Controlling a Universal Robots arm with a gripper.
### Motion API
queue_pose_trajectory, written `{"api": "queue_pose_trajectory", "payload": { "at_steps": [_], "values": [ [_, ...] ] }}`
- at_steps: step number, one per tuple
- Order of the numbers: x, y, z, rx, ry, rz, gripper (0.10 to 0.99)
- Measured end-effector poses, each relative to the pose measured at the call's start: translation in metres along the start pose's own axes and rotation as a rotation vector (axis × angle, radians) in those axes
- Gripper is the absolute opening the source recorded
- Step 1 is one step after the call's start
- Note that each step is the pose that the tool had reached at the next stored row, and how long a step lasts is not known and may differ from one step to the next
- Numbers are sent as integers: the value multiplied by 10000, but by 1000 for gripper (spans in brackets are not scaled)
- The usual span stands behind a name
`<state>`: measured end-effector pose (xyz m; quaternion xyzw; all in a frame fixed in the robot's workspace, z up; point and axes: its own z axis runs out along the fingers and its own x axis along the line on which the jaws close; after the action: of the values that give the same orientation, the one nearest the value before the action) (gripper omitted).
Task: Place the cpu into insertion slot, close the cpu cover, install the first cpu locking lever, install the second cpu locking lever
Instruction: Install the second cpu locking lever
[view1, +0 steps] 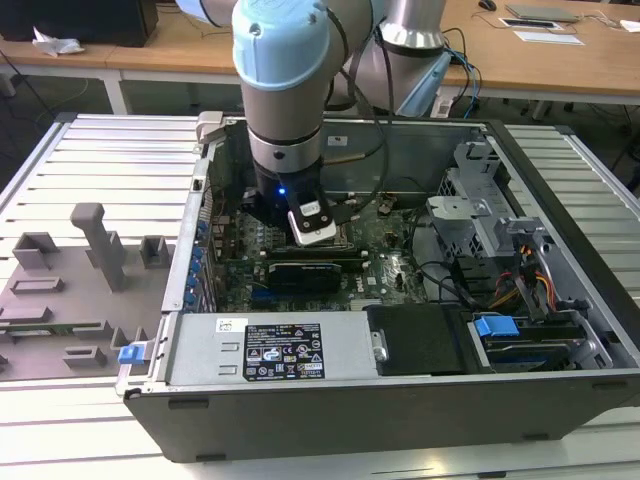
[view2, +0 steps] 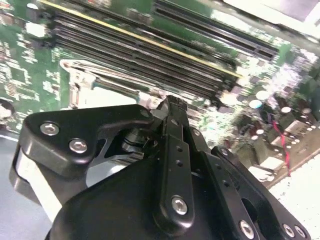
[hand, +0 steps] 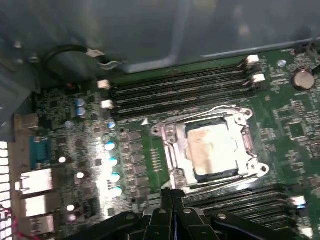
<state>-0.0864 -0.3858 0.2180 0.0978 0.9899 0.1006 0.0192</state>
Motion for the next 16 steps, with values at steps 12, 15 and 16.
{"api": "queue_pose_trajectory", "payload": {
  "at_steps": [12,15,16],
  "values": [
    [-354,296,68,300,164,30,106],
    [-346,348,66,347,154,27,106],
    [-344,363,55,367,150,24,106]
  ]
}}
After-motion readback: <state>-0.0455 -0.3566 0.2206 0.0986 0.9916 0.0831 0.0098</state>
